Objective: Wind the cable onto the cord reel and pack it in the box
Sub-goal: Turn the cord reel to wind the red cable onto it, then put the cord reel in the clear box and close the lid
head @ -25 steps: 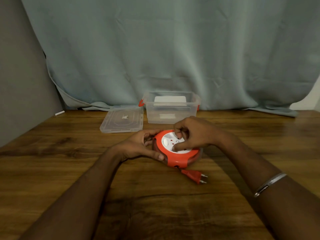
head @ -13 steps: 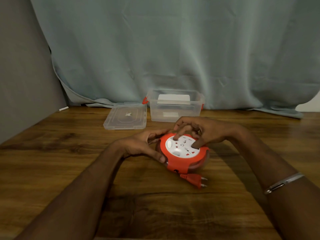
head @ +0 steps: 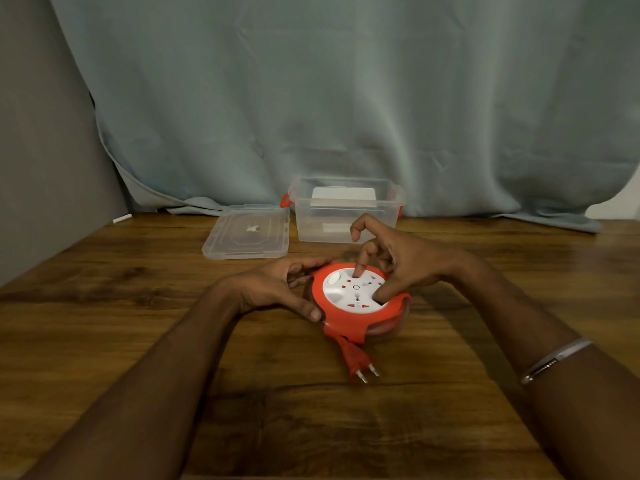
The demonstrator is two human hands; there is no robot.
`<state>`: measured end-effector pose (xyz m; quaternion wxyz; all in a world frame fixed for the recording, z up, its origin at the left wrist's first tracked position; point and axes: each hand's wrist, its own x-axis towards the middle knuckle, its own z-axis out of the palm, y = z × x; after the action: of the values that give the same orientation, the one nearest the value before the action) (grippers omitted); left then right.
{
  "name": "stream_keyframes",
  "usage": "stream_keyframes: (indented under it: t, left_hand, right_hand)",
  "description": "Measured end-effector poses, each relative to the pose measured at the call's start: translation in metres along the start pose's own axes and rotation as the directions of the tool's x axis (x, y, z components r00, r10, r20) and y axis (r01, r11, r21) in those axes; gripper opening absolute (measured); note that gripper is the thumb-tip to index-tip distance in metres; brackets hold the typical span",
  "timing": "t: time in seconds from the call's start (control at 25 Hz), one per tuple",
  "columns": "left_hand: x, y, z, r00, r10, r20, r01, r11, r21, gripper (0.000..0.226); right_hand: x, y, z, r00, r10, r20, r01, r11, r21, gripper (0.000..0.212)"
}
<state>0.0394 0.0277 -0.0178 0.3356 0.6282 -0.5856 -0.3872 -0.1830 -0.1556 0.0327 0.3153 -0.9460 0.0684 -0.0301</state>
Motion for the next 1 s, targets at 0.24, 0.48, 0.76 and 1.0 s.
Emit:
stream_keyframes:
  t: [0.24,0.48,0.76,1.0]
  left_hand:
    - [0.002,-0.004,-0.004,1.0,0.006,-0.005,-0.006,1.0,-0.003,0.121]
    - [0.004,-0.006,-0.006,1.0,-0.013,0.007,0.013,1.0,-0.01,0.124]
    - [0.003,-0.002,0.0,1.0,0.0,0.026,-0.001,0.999,0.036,0.136]
    - [-0.002,0.017,0.014,0.989,-0.01,0.149,-0.015,0.986,0.169,0.126]
  right_hand:
    - [0.001,-0.007,0.006,0.993,0.043,-0.109,-0.056,0.991,-0.121,0.079]
    - [0.006,-0.009,0.016,0.98,0.035,-0.198,-0.087,0.961,-0.261,0.065]
    - [0.001,-0.011,0.005,0.99,0.123,-0.064,-0.125,0.992,-0.026,0.034]
    - [0.015,0.036,0.003,0.809,0.114,-0.576,-0.124,0.992,0.023,0.028]
